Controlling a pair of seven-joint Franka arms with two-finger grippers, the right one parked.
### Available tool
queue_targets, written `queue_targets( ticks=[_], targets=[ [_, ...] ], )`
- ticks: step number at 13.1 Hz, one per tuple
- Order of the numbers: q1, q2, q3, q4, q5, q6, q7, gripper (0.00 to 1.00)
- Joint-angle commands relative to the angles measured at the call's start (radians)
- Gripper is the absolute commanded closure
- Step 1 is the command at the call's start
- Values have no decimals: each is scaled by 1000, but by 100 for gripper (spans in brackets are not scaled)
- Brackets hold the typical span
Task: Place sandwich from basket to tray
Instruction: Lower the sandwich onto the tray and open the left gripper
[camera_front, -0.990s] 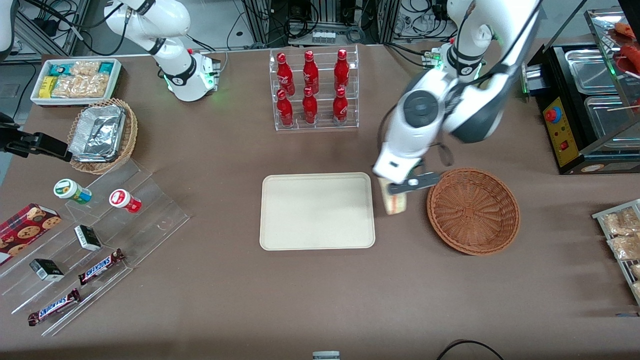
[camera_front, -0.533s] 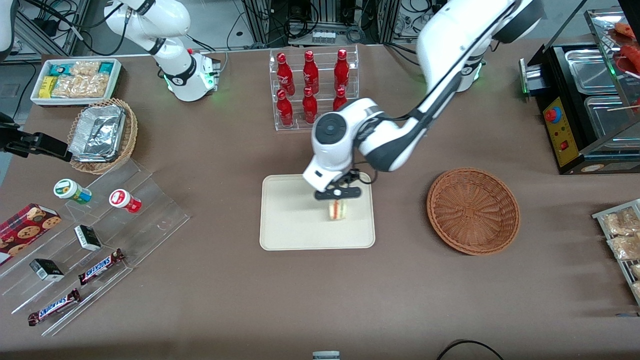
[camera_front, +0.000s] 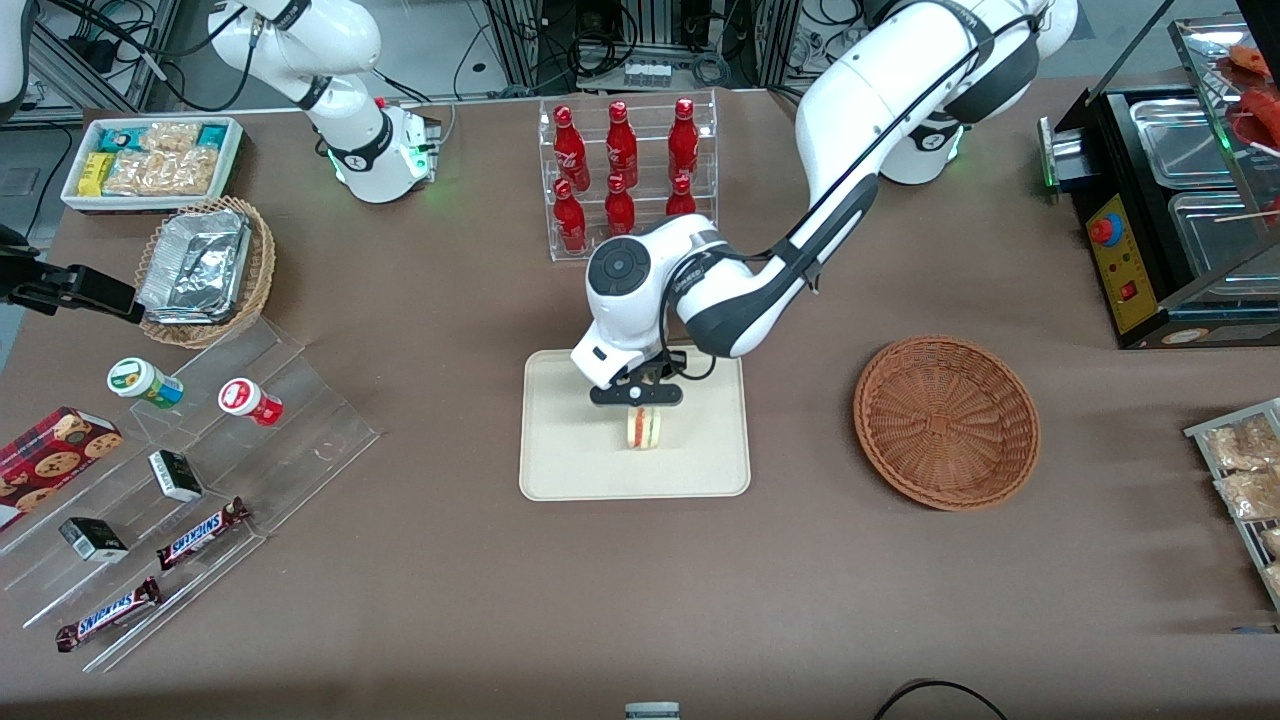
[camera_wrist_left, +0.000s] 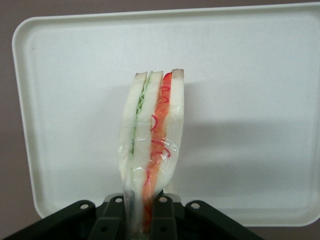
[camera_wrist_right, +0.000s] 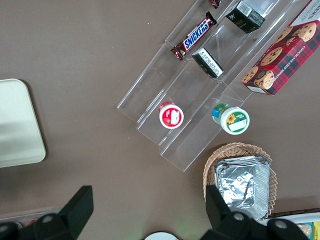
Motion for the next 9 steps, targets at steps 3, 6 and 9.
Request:
queue_targets(
  ticks=[3, 6, 9],
  targets=[
    [-49, 80, 21, 103, 25, 3, -33, 87],
    [-52, 82, 36, 101, 24, 19, -53, 57],
    [-52, 79, 42, 103, 24, 19, -52, 2]
  ],
)
